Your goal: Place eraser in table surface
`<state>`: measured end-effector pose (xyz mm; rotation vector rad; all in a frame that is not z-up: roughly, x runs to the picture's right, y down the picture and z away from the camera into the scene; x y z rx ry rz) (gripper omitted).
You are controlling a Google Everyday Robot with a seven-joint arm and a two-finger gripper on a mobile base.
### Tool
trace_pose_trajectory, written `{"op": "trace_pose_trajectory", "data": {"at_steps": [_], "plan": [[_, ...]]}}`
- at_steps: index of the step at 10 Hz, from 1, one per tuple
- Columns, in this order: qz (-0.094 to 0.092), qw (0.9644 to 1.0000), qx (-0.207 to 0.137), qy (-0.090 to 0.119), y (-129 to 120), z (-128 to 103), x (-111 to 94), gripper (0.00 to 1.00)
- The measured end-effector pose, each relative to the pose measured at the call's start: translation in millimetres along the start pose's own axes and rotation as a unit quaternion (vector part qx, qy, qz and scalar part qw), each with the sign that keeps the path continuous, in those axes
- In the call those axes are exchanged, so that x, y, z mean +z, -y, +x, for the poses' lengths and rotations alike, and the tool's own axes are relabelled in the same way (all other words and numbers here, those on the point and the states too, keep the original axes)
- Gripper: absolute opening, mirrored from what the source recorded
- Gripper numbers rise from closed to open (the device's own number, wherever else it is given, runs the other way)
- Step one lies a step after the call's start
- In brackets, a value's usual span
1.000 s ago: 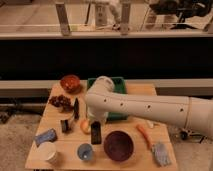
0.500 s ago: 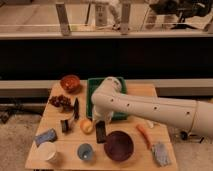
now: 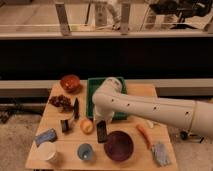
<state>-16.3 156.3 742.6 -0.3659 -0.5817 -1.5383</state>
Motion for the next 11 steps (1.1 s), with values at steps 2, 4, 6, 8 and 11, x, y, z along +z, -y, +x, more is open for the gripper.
{"op": "trace_pose_trajectory", "data": {"at_steps": [2,4,6,8,11], "plan": [[-0.002,1.0,0.006,0.001,1.3,2.9,7.5,0.0],[-0.003,0.9999,0.013,0.0,0.4,5.5,14.0,0.0],[-0.003,0.9998,0.018,-0.007,-1.5,6.9,19.2,0.0],[-0.003,0.9998,0.018,-0.007,-3.2,6.8,22.6,0.0],[0.002,0.9998,0.021,-0.003,-8.6,6.4,29.8,0.0]]}}
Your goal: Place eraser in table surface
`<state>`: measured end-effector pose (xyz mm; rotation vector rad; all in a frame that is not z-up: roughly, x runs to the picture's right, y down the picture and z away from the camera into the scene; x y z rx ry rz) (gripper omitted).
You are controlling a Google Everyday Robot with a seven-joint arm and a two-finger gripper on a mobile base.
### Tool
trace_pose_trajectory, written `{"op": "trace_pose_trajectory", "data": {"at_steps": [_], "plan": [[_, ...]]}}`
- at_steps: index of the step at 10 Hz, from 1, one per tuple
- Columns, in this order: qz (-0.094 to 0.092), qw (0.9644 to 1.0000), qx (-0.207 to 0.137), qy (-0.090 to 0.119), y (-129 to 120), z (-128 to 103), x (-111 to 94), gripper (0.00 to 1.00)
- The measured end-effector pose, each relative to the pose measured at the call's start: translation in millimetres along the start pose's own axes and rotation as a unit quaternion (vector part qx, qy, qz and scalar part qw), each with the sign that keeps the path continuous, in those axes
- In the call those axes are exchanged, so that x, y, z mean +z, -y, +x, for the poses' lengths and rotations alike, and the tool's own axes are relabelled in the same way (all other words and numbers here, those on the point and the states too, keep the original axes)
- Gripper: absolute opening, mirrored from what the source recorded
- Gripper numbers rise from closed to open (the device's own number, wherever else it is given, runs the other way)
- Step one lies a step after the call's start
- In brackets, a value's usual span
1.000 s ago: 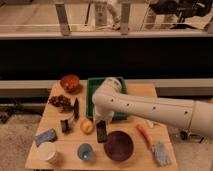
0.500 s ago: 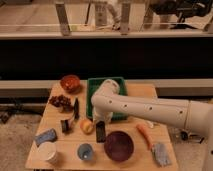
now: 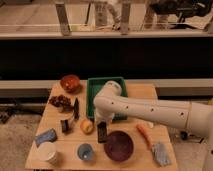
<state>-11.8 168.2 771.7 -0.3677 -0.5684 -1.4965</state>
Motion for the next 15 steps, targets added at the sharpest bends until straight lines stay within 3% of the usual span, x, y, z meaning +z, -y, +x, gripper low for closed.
{"op": "trace_pose_trajectory", "data": {"at_steps": [6,10,12,15], "plan": [[-0.003,0.9997,0.002,0.023,19.2,7.7,21.7,0.0],[-0.004,0.9997,0.002,0.023,16.7,8.2,32.4,0.0],[-0.006,0.9997,0.001,0.022,15.1,6.4,33.7,0.11],[-0.009,0.9998,0.0,0.018,12.0,2.2,35.0,0.45]]}}
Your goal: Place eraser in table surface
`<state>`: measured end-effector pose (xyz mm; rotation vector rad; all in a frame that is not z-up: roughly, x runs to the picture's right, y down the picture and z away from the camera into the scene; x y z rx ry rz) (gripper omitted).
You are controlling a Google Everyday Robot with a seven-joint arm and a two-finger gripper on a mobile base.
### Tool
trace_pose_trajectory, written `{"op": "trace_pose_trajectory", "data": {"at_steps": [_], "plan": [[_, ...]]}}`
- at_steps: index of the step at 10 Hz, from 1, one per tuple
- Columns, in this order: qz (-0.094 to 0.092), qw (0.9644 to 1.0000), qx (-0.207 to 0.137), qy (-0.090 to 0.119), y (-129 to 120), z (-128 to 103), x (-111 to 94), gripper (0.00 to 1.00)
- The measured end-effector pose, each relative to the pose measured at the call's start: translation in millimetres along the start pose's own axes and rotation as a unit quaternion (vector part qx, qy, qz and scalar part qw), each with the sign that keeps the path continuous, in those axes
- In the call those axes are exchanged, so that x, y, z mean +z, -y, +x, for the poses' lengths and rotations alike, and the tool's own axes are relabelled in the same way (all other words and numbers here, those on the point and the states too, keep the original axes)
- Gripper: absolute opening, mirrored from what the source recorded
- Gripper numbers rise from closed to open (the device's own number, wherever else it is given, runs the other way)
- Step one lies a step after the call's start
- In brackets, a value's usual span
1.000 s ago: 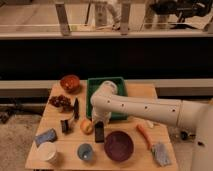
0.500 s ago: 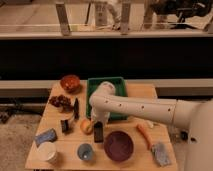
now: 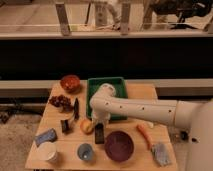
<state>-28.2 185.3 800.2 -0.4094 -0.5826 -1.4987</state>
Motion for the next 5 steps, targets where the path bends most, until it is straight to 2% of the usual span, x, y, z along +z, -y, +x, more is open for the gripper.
{"op": "trace_pose_trajectory", "data": {"at_steps": [2,3,4,5], "plan": [[-0.002,1.0,0.007,-0.004,0.3,-0.2,3.7,0.62],[-0.004,0.9999,0.009,-0.007,1.0,0.6,7.1,0.74],[-0.005,0.9999,0.01,-0.008,2.1,0.9,9.8,0.79],[-0.004,0.9999,0.011,-0.009,2.3,1.1,12.2,0.8]]}}
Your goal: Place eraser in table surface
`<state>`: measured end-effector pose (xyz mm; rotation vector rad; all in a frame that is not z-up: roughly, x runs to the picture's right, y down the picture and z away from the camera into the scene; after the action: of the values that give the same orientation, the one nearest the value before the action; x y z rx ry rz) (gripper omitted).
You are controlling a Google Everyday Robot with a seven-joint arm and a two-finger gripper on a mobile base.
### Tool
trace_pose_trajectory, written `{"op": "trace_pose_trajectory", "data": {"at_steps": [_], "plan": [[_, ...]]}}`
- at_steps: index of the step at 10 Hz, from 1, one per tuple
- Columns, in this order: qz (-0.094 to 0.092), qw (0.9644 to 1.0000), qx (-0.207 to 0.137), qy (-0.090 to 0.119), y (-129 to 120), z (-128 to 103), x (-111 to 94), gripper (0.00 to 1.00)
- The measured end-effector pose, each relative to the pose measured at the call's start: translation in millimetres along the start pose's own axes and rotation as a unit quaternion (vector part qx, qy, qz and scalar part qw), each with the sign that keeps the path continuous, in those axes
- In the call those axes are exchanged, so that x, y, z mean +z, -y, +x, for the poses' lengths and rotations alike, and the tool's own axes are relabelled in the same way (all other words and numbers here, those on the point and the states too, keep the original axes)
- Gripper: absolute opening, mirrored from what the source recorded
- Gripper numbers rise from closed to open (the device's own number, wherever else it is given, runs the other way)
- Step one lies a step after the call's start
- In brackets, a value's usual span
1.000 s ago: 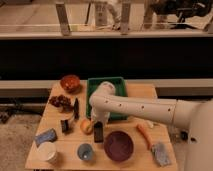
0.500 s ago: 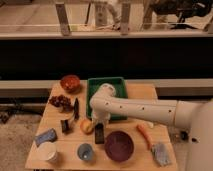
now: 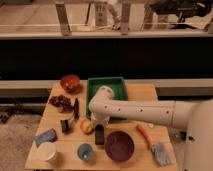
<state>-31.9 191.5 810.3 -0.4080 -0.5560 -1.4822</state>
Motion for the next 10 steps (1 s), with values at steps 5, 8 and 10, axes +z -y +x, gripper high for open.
{"op": "trace_pose_trajectory", "data": {"at_steps": [5,8,10], "plan": [[-0.002,0.9997,-0.022,0.011,5.9,-0.3,3.9,0.8],[-0.016,0.9994,-0.028,0.014,9.3,-0.1,0.0,0.8],[-0.017,0.9994,-0.028,0.014,9.3,0.4,-0.7,0.8]]}}
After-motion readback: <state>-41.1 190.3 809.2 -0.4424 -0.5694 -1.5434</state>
